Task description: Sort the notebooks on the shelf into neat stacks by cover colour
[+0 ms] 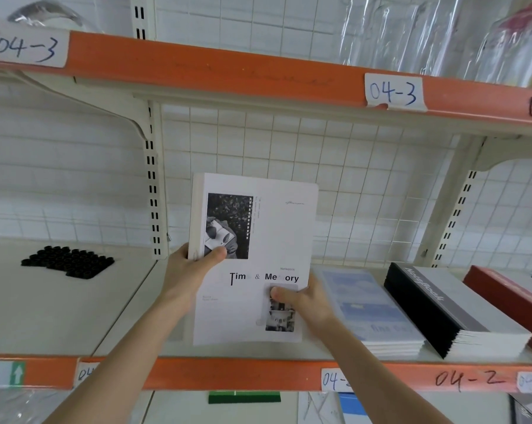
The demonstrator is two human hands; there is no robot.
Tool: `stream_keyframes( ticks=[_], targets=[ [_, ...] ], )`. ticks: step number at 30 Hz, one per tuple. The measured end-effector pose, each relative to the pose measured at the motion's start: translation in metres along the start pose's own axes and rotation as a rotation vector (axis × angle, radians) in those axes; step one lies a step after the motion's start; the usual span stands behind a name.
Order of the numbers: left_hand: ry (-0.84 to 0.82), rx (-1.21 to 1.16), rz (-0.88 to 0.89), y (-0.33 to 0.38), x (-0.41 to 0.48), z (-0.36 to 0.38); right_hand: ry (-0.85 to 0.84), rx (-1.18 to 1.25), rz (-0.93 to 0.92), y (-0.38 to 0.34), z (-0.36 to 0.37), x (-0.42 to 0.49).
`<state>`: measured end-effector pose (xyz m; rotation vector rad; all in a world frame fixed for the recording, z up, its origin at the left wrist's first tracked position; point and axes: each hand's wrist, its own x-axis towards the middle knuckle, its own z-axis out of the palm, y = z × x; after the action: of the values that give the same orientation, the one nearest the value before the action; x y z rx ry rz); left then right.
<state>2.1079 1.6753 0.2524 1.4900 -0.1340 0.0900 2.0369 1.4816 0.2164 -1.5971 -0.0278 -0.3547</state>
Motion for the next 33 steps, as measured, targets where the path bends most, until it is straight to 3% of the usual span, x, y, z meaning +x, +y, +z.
stream_keyframes(
  ticks=[5, 9, 18, 23, 33],
  targets=[
    [0.021, -0.017, -0.138, 0.014, 0.011, 0.003, 0.056, -0.029, 0.061, -0.015, -0.001, 0.009],
    [-0.063, -0.013, -0.277, 0.014, 0.017, 0.001, 0.06, -0.016, 0.209, -0.027, 0.0, 0.009],
    [-0.22, 0.356, -0.43, -0.023, 0.018, -0.019, 0.041, 0.108, 0.614, -0.012, 0.007, 0.006],
    [-0.23, 0.412, -0.49, -0.048, 0.012, -0.02, 0.026, 0.032, 0.663, -0.002, 0.009, 0.005],
    [-0.186, 0.44, -0.433, -0.055, 0.019, -0.004, 0.058, -0.066, 0.662, 0.013, 0.006, 0.014]
  ],
)
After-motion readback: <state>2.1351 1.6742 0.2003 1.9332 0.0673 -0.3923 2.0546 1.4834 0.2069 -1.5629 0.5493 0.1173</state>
